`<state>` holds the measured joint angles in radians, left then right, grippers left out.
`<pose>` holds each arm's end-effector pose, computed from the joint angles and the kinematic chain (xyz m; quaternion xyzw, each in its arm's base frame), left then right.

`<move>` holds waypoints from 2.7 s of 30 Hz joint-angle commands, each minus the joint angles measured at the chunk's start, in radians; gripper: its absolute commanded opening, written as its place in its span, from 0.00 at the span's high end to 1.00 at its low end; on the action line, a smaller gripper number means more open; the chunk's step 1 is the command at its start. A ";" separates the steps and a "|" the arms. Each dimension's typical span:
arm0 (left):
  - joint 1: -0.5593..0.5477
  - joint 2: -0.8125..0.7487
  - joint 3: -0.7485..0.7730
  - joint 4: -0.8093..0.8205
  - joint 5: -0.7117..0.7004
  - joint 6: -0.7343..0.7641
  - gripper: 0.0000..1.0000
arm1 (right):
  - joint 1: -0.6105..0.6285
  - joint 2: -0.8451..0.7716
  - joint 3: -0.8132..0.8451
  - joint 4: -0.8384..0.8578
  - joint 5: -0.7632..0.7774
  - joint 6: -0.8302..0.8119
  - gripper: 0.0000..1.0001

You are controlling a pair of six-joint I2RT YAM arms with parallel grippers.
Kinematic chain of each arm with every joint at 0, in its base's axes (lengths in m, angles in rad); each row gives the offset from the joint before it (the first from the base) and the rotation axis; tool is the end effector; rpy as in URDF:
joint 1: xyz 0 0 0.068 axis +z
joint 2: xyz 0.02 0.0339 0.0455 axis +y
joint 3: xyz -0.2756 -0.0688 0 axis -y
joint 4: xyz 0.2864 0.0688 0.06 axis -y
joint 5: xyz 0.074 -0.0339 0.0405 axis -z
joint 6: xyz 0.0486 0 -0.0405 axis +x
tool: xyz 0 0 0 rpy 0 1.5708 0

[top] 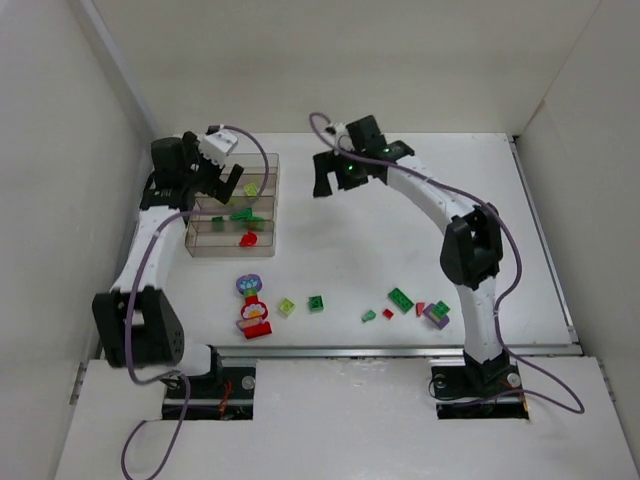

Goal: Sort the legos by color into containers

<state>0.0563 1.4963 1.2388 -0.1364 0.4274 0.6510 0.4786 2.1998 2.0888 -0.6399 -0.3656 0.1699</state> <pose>0.4014 0.0024 0.3280 0.3507 0.7427 0.0224 0.5700 0.4897 0.2737 0.2828 -0.2102 0.8800 0.2829 0.3184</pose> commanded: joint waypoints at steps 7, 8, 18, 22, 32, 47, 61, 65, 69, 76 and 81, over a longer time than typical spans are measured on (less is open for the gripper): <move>0.011 -0.338 -0.294 0.221 -0.154 -0.450 0.00 | 0.324 -0.244 -0.433 -0.041 0.264 -0.224 0.00; 0.011 -0.352 -0.341 0.231 -0.185 -0.450 0.00 | 0.343 -0.244 -0.444 -0.041 0.274 -0.215 0.00; 0.002 -0.441 -0.486 0.345 -0.326 -0.412 0.00 | 0.460 -0.308 -0.639 0.028 0.235 -0.107 0.09; -0.019 -0.452 -0.510 0.388 -0.345 -0.401 0.00 | 0.517 -0.279 -0.616 0.008 0.249 -0.107 0.09; -0.039 -0.452 -0.548 0.397 -0.345 -0.383 0.00 | 0.565 -0.275 -0.648 0.029 0.220 -0.161 0.09; -0.039 -0.452 -0.539 0.388 -0.354 -0.392 0.00 | 0.565 -0.192 -0.621 0.005 0.297 -0.171 0.33; -0.030 -0.452 -0.521 0.440 -0.541 -0.418 0.00 | 0.474 -0.224 -0.406 0.014 0.283 -0.144 1.00; -0.012 -0.452 -0.521 0.465 -0.763 -0.487 0.03 | 0.358 -0.164 -0.221 0.130 0.208 -0.051 1.00; -0.003 -0.443 -0.530 0.453 -0.848 -0.487 0.03 | 0.334 -0.007 0.038 0.192 0.202 -0.004 1.00; 0.007 -0.464 -0.530 0.408 -0.863 -0.478 0.03 | 0.325 0.216 0.309 0.285 0.146 0.042 1.00; 0.027 -0.464 -0.541 0.408 -0.863 -0.478 0.03 | 0.325 0.277 0.287 0.457 0.085 0.095 1.00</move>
<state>0.0723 1.0641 0.6937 0.2562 -0.4061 0.1909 0.7940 2.4630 2.3459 -0.3412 -0.2218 0.2184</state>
